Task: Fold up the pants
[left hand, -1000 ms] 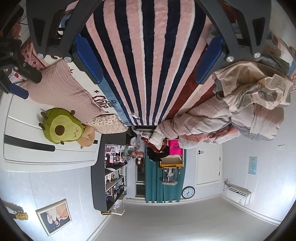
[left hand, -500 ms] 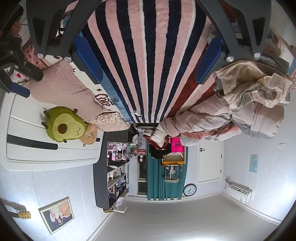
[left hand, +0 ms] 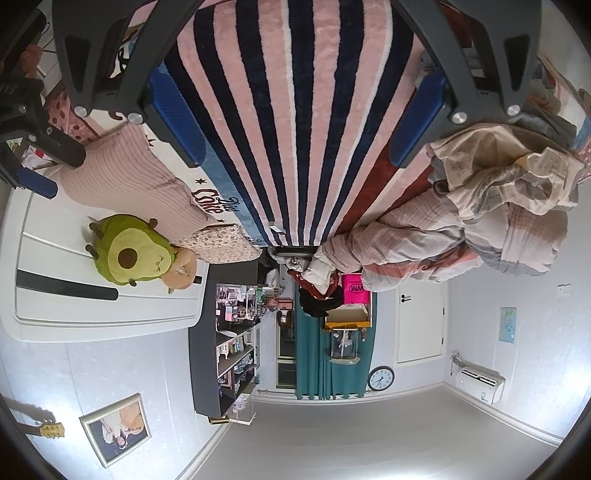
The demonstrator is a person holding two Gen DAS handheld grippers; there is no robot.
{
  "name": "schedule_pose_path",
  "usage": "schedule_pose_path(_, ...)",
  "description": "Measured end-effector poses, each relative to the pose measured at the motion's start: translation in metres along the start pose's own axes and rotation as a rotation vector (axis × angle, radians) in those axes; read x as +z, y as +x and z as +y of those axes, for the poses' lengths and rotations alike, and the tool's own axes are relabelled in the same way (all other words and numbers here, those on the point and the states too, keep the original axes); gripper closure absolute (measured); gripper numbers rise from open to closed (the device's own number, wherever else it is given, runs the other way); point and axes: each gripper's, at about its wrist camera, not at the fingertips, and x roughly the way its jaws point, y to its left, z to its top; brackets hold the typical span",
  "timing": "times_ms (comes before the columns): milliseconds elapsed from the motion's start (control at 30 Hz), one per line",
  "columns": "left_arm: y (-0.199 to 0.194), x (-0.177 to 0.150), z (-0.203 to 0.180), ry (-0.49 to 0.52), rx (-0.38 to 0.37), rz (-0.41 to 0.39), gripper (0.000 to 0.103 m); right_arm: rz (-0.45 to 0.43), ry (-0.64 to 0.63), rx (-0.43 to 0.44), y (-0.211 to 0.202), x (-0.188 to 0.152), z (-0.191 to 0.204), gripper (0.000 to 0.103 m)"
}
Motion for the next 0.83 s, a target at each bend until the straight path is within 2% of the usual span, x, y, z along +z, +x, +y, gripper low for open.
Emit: schedule_pose_path(833,-0.0025,-0.0004,-0.0038,0.007,-0.023,0.014,0.004,0.001,0.004,0.001,-0.0029,0.0004,0.0012,0.001)
